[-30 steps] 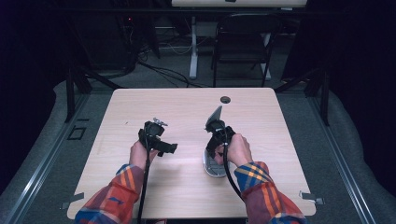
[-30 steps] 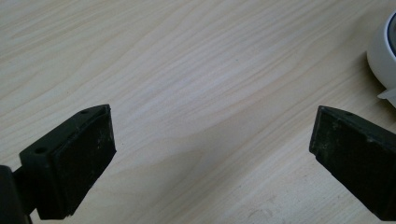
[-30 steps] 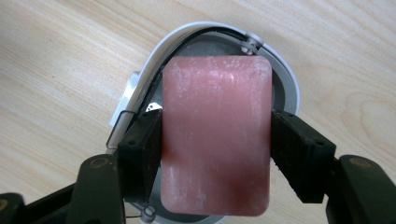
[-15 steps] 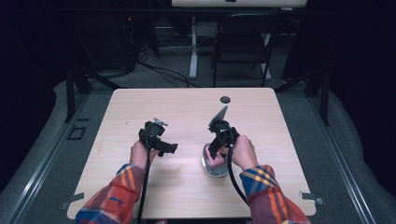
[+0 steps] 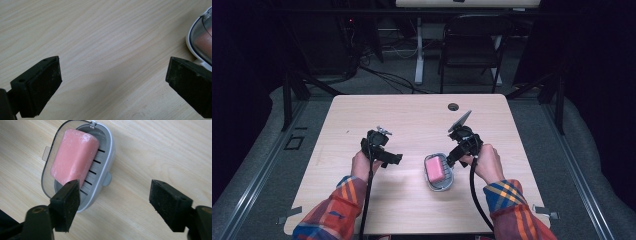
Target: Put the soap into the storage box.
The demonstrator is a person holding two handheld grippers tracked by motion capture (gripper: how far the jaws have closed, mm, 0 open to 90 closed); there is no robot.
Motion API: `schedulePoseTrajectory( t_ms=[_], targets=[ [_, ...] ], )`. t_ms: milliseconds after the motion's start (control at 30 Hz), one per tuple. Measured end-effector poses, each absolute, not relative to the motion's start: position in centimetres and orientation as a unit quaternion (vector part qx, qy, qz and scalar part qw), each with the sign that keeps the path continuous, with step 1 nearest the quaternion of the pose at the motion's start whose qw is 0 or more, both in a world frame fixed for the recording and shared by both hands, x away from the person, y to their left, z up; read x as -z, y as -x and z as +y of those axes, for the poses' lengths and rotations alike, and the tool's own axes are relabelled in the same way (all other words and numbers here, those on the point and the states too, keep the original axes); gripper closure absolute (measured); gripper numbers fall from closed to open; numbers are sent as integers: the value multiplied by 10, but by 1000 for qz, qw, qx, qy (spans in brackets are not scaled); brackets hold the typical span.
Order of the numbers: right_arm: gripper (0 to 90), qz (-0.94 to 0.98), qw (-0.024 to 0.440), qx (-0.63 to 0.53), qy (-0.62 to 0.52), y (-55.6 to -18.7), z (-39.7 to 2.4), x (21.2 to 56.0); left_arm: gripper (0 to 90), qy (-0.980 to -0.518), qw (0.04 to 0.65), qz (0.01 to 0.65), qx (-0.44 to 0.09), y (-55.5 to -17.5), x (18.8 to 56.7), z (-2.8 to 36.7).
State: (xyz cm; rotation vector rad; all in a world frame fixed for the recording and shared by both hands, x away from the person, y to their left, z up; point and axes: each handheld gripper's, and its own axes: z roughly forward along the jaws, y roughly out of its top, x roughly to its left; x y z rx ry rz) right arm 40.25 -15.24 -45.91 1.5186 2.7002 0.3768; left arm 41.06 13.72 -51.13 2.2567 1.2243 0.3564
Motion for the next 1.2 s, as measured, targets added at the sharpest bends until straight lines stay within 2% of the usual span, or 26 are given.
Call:
schedulePoseTrajectory(
  t_ms=[167, 333, 633, 1200],
  targets=[
    [158, 866, 28, -137, -481, -396, -164, 452, 1, -838, 271, 454, -133, -411, 511, 137],
    [123, 869, 47, -143, -472, -391, -179, 446, 1, -838, 271, 454, -133, -410, 511, 137],
    [7, 858, 73, -170, -479, -377, -209, 446, 1, -839, 271, 453, -134, -410, 511, 137],
    [3, 836, 99, -183, -508, -341, -269, 475, 0, -841, 270, 450, -134, -409, 510, 137]
  ],
)
